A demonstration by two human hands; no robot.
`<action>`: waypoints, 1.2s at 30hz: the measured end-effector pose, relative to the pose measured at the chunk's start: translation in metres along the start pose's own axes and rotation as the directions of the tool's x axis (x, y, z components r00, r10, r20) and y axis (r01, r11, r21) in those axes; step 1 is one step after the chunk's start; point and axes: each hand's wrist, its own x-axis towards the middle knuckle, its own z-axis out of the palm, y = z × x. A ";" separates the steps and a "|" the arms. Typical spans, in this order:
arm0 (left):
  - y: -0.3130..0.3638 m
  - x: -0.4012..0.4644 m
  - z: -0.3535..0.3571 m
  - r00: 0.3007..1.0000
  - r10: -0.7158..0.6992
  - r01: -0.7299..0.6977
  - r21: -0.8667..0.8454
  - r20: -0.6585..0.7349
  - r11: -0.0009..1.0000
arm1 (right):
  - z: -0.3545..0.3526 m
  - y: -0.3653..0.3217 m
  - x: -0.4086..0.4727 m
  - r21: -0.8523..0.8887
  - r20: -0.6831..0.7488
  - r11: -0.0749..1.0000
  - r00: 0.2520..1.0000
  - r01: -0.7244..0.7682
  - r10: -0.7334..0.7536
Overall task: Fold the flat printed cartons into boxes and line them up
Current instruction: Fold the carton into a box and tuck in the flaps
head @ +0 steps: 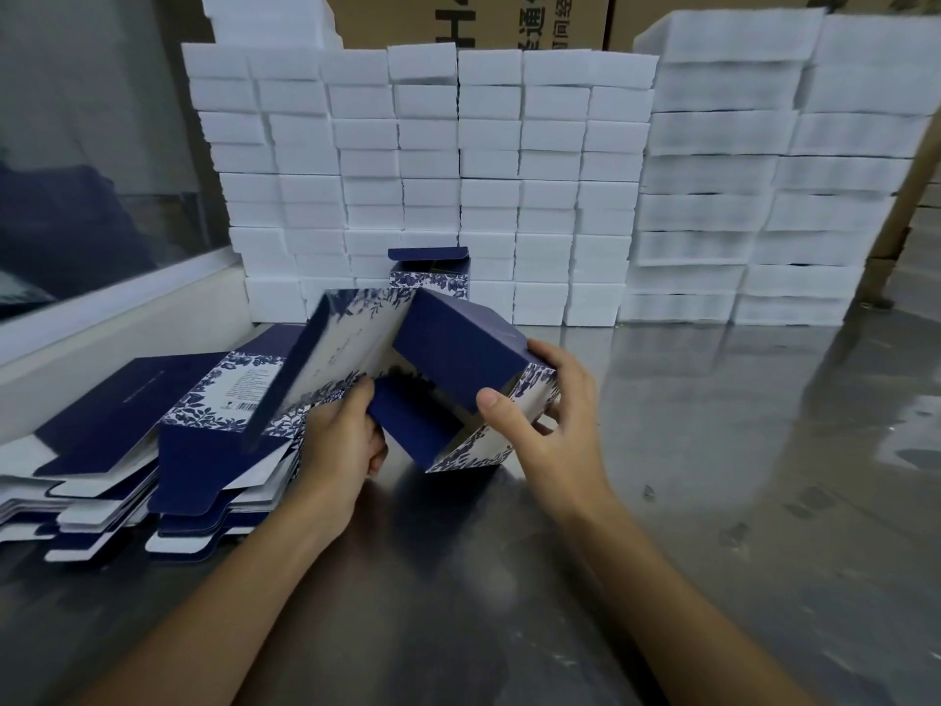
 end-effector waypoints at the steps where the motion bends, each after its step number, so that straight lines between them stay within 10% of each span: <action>1: -0.001 0.001 -0.001 1.000 0.001 -0.001 -0.001 -0.005 1.000 | 0.000 0.000 0.000 -0.003 0.002 1.000 1.000 0.004 -0.004; 23: -0.002 -0.004 -0.002 0.887 0.395 -0.423 0.079 0.238 0.903 | -0.004 0.020 0.011 -0.028 -0.154 0.987 0.977 -0.156 0.150; 28: 0.008 0.000 -0.001 0.970 0.178 -0.134 -0.249 0.164 0.959 | -0.006 0.022 0.014 -0.005 -0.128 0.987 0.979 -0.161 0.159; 36: 0.012 0.005 -0.004 0.993 0.021 0.009 -0.252 0.115 0.968 | -0.003 0.012 0.010 0.092 0.022 0.988 0.993 -0.121 0.119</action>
